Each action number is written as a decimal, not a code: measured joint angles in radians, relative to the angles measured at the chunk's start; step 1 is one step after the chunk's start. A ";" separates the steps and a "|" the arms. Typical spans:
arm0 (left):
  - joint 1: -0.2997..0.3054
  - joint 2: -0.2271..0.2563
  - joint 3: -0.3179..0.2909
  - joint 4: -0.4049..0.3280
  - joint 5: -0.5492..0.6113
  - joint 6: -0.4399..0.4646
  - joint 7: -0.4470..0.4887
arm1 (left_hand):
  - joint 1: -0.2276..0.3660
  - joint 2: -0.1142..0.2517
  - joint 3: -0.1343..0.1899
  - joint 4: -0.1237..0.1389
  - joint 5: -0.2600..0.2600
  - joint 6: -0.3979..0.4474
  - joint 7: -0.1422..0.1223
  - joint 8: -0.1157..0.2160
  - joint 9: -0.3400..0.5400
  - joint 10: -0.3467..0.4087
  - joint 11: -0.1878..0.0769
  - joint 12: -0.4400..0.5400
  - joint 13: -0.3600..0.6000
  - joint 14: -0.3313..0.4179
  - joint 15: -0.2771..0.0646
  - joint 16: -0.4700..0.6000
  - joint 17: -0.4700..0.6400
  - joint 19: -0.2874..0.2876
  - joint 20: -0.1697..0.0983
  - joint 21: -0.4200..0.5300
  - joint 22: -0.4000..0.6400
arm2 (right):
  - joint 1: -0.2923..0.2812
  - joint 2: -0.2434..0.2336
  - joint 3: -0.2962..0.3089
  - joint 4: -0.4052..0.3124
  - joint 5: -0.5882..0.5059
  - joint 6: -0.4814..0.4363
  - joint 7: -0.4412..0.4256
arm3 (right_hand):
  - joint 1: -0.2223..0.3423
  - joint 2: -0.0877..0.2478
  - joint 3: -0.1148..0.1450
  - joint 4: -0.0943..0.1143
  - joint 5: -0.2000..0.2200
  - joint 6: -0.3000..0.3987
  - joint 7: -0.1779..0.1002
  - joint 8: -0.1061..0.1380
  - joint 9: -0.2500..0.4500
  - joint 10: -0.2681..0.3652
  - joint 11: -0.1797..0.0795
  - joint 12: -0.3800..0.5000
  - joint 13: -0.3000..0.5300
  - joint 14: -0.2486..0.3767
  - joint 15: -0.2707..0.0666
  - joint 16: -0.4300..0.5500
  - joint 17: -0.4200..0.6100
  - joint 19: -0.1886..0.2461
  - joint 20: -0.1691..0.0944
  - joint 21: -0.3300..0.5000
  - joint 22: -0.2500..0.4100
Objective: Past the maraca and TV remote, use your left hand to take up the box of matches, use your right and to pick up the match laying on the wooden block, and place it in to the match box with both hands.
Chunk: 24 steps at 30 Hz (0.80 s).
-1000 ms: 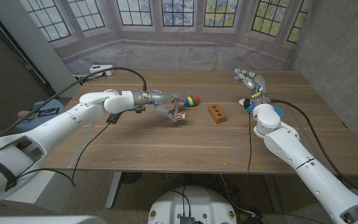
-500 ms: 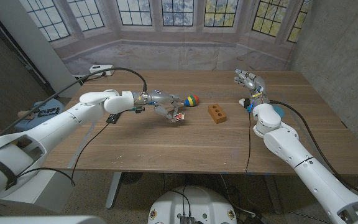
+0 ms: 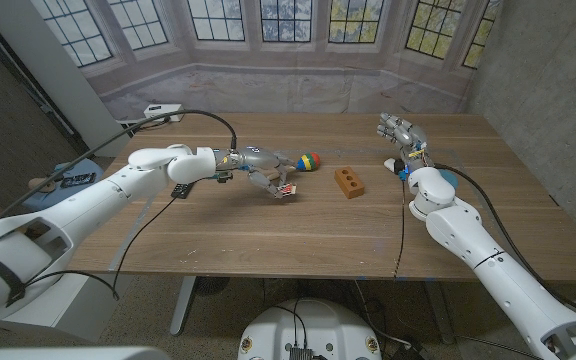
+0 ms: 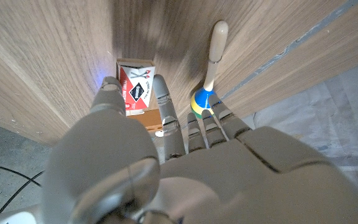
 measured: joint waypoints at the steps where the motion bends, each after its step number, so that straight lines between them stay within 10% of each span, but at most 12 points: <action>1: 0.001 0.001 0.001 -0.001 0.001 0.002 0.000 | 0.000 0.000 0.000 0.000 0.000 0.000 0.000 0.000 0.000 0.000 0.000 0.000 0.000 0.000 0.000 0.000 0.000 0.000 0.000 0.000 0.000 | 0.000 0.000 0.000 0.001 0.002 0.001 0.001 | -0.003 0.001 0.000 0.000 0.000 0.000 0.000 0.000 0.000 -0.004 -0.004 0.000 -0.002 -0.009 -0.001 -0.001 -0.002 -0.001 0.001 0.000 0.000; 24: -0.001 0.004 0.009 -0.003 0.014 0.015 -0.011 | -0.004 0.004 0.000 0.000 0.000 -0.018 0.007 -0.008 0.000 -0.014 0.004 0.000 0.000 -0.015 0.007 0.000 0.000 -0.011 0.000 -0.008 0.000 | 0.022 0.007 0.002 0.064 0.086 0.034 0.056 | -0.119 0.024 -0.019 0.050 0.000 -0.058 0.003 -0.007 -0.009 -0.057 -0.003 -0.007 -0.022 -0.063 0.006 -0.041 -0.030 -0.025 0.003 -0.020 -0.005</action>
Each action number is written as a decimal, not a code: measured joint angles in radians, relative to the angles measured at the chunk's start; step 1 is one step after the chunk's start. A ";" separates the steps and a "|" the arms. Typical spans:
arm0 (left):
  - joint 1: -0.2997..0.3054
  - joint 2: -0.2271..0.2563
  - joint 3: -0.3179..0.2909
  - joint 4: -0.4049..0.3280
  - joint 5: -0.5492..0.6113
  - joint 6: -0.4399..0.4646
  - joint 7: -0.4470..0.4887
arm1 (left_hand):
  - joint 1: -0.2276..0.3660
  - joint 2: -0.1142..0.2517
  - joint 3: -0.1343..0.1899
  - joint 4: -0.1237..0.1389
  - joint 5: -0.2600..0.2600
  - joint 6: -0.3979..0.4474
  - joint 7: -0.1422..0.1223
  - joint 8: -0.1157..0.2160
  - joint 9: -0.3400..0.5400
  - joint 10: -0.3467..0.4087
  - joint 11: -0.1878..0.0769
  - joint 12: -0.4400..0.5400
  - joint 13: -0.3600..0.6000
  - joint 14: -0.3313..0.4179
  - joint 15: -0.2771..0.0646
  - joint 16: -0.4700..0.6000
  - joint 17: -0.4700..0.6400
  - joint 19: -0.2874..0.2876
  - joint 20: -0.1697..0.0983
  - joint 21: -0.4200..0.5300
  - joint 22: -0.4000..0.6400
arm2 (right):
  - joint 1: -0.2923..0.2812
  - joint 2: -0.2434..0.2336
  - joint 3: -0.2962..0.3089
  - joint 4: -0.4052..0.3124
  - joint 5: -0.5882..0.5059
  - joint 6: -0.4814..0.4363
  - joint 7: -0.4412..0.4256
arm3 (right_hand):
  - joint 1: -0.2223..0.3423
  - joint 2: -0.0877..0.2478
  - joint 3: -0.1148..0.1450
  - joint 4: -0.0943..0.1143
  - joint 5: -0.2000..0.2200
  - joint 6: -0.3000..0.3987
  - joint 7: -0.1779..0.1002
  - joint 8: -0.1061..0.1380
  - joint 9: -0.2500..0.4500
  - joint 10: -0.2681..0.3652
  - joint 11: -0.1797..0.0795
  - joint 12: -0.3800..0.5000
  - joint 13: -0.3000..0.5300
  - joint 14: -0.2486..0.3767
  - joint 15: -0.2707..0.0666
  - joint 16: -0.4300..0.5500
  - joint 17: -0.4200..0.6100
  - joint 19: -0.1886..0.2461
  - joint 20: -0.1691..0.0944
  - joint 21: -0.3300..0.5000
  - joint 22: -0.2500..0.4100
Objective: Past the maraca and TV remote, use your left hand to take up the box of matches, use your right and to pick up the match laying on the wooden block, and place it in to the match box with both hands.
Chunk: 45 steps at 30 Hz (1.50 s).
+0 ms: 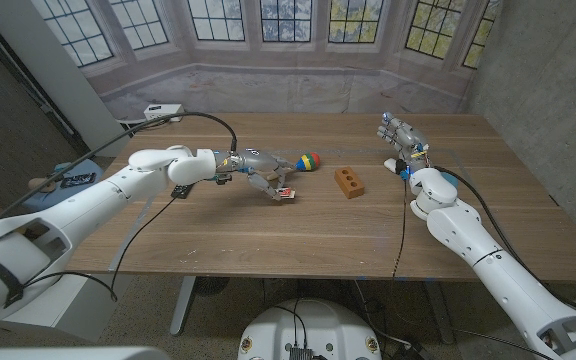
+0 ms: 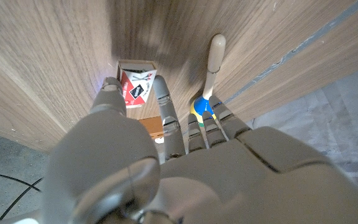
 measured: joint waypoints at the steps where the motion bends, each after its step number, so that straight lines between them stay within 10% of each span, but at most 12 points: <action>1: -0.004 -0.001 0.002 0.003 0.000 0.000 0.000 | 0.000 0.000 0.000 0.000 0.000 -0.003 0.003 0.000 0.000 0.000 0.000 0.000 0.000 -0.002 -0.002 0.000 0.000 0.000 0.000 0.000 0.000 | 0.000 0.000 0.000 0.001 0.007 0.002 0.004 | -0.006 0.002 -0.002 0.004 0.000 -0.002 -0.002 0.000 0.000 -0.005 0.002 0.000 0.000 -0.003 0.003 -0.006 -0.001 0.000 0.000 -0.002 0.000; 33: -0.026 -0.007 0.019 0.024 0.009 -0.014 -0.002 | 0.000 0.000 0.000 0.000 0.000 -0.011 0.000 -0.007 -0.005 -0.011 0.000 0.000 0.000 -0.009 0.006 0.000 0.000 -0.005 -0.002 0.000 0.000 | -0.002 -0.018 0.001 0.009 0.033 0.009 0.015 | -0.052 -0.007 -0.005 -0.001 0.000 -0.102 -0.120 -0.012 -0.009 -0.100 0.018 -0.008 -0.024 -0.076 0.008 -0.034 -0.027 -0.037 0.002 -0.033 0.000; 45: -0.023 -0.003 0.017 0.011 0.008 -0.001 -0.017 | -0.013 0.013 -0.004 0.004 0.000 -0.089 0.019 -0.045 -0.016 -0.050 0.011 -0.007 0.000 -0.038 0.016 -0.005 0.000 -0.032 0.007 0.000 0.000 | 0.002 -0.022 -0.001 0.019 0.042 0.007 0.032 | -0.061 -0.009 -0.011 -0.006 0.000 -0.139 -0.125 -0.012 -0.009 -0.129 0.032 -0.008 -0.023 -0.109 0.012 -0.042 -0.032 -0.054 0.004 -0.046 0.000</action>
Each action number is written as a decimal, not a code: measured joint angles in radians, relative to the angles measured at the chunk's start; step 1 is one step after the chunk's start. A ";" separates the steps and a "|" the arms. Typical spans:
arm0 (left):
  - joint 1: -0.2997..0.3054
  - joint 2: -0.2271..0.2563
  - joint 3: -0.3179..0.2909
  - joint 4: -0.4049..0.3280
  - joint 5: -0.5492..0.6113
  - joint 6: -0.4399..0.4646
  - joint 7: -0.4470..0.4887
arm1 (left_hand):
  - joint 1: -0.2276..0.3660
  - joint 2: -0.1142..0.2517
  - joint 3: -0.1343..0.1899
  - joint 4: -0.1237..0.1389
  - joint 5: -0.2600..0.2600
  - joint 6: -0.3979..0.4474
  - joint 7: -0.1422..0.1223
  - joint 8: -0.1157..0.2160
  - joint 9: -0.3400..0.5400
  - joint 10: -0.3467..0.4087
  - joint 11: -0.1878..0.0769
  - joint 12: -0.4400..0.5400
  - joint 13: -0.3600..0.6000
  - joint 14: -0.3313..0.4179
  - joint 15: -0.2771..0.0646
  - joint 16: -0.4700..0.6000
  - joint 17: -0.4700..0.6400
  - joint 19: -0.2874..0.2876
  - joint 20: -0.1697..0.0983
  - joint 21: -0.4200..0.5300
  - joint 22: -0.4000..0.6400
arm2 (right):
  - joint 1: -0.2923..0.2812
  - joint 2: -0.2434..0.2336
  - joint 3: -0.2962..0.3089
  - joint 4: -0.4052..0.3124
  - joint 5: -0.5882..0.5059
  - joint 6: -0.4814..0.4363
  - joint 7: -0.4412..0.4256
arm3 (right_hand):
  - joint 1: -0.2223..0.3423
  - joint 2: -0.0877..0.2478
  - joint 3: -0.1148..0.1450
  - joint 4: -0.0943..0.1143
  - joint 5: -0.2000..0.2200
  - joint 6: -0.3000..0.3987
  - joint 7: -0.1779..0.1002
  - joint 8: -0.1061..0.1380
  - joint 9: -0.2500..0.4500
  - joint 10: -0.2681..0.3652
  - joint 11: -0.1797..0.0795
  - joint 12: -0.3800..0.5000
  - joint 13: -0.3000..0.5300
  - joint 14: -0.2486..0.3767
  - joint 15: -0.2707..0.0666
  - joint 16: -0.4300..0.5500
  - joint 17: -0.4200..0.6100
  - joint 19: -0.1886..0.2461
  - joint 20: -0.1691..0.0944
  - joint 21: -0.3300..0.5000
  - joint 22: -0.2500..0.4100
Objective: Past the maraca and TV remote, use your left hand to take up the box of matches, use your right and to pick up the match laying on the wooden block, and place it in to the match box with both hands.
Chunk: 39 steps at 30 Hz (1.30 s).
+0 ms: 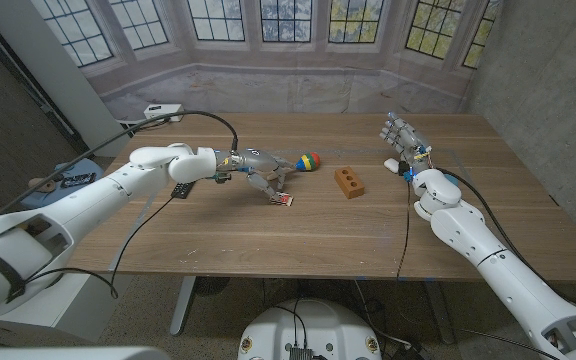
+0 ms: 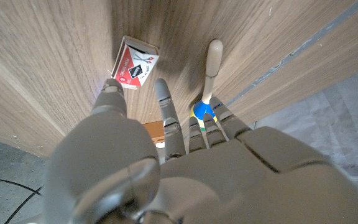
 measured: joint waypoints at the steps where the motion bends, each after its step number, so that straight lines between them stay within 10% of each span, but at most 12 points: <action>1: 0.001 0.000 -0.001 -0.002 0.000 0.003 -0.002 | -0.002 0.002 0.000 0.000 0.000 -0.015 0.002 -0.008 -0.002 -0.009 0.001 0.000 0.000 -0.002 0.001 0.000 0.000 -0.004 -0.004 -0.002 0.000 | 0.000 0.000 0.000 0.002 0.001 0.000 0.001 | 0.000 0.000 0.000 0.000 0.000 -0.002 -0.002 0.000 0.000 -0.006 0.002 0.000 0.000 0.000 0.000 0.000 -0.001 0.000 0.000 0.000 0.000; 17: 0.014 0.004 -0.012 -0.037 -0.012 0.064 -0.032 | -0.028 0.022 -0.004 0.012 0.000 -0.228 -0.004 -0.141 -0.048 -0.048 0.005 0.000 0.000 -0.023 0.009 0.000 0.005 -0.029 0.004 -0.008 0.005 | 0.007 -0.011 0.006 0.023 0.018 0.001 0.030 | -0.005 0.003 0.003 -0.008 0.000 -0.040 0.004 0.000 0.000 -0.023 -0.012 0.000 -0.004 -0.023 0.002 0.000 -0.006 -0.020 0.006 -0.011 0.000; 39: 0.092 0.034 -0.074 -0.147 -0.103 0.166 -0.046 | -0.063 0.031 0.000 0.025 0.000 -0.216 0.008 -0.149 -0.063 -0.050 0.007 0.008 0.000 -0.028 0.014 0.005 0.005 -0.034 0.009 -0.008 0.005 | -0.006 -0.042 0.016 -0.005 0.025 -0.014 0.038 | -0.019 0.008 0.003 -0.008 0.000 -0.052 0.016 0.000 0.000 -0.023 -0.013 0.005 -0.004 -0.023 0.002 0.000 -0.005 -0.023 0.002 -0.015 0.000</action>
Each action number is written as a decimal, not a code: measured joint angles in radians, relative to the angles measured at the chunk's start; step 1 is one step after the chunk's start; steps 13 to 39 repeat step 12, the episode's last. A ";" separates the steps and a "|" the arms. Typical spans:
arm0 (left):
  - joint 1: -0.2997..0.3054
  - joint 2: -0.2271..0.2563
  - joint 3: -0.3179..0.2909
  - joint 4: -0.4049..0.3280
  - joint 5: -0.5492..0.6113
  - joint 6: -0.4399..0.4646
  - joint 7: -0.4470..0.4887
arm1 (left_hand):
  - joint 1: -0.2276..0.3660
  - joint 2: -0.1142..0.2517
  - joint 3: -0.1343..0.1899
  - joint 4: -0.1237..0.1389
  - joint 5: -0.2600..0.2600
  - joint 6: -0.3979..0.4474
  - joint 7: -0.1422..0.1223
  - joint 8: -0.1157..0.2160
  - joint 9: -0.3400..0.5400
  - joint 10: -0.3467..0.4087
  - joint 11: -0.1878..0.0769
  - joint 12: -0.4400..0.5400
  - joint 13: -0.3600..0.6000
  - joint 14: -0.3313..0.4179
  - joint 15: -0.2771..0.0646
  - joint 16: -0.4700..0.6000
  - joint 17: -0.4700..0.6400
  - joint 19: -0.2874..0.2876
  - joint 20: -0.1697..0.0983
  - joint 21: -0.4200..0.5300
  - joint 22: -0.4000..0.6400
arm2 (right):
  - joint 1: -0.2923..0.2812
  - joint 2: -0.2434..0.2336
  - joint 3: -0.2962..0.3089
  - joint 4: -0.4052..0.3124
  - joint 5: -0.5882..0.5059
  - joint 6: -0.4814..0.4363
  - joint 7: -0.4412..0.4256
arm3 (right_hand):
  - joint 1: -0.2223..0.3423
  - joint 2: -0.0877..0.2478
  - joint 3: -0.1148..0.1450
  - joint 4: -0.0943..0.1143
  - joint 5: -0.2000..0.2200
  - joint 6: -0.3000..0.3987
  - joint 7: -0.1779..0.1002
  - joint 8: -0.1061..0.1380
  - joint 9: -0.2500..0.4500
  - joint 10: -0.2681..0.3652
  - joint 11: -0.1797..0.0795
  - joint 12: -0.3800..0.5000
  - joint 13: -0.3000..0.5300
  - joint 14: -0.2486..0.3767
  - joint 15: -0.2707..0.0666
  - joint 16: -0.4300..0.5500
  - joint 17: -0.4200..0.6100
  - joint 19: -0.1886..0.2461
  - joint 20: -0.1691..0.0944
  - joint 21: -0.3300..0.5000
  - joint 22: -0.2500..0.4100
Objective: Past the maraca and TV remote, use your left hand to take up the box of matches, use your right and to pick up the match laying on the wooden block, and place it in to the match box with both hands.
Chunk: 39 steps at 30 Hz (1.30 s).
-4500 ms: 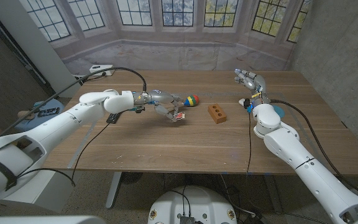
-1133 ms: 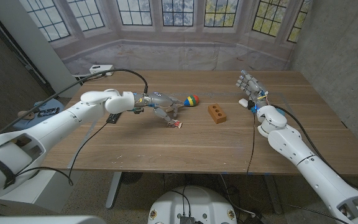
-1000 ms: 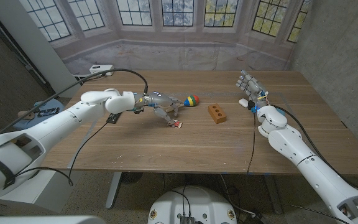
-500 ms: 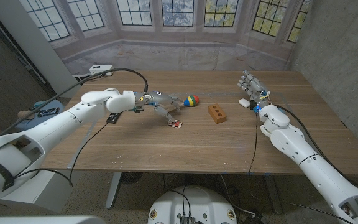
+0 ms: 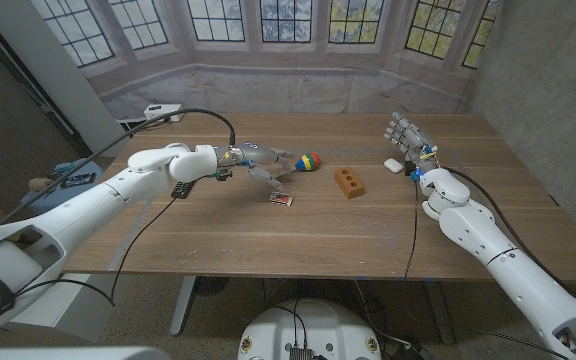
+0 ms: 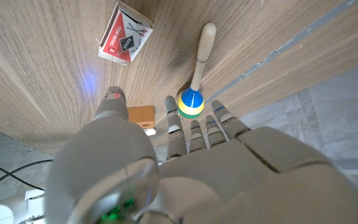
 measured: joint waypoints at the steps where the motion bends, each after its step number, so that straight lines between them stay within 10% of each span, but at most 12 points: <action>1: 0.003 0.002 -0.002 -0.004 0.000 0.000 0.000 | 0.000 0.000 0.000 0.000 0.000 0.000 0.000 0.000 0.000 0.000 0.000 0.000 0.000 0.000 0.000 0.000 0.000 0.000 0.000 0.000 0.000 | 0.000 0.000 0.000 0.000 0.000 -0.001 0.000 | 0.000 0.000 0.001 -0.001 0.000 0.000 0.000 0.000 0.000 0.000 0.000 0.000 0.000 0.000 0.000 0.000 0.000 0.000 0.000 0.000 0.000; 39: 0.057 0.034 -0.039 -0.067 -0.029 0.036 0.008 | -0.009 -0.001 0.000 0.000 0.008 0.011 0.004 -0.006 -0.009 0.001 0.001 0.001 0.000 0.000 0.000 0.000 0.000 0.000 0.000 0.000 0.000 | -0.010 -0.013 -0.002 -0.027 -0.001 -0.017 -0.002 | 0.000 0.000 0.005 -0.004 0.000 -0.002 0.002 0.000 0.000 -0.005 -0.005 0.000 0.000 0.000 0.000 0.000 -0.005 0.000 0.000 0.000 0.000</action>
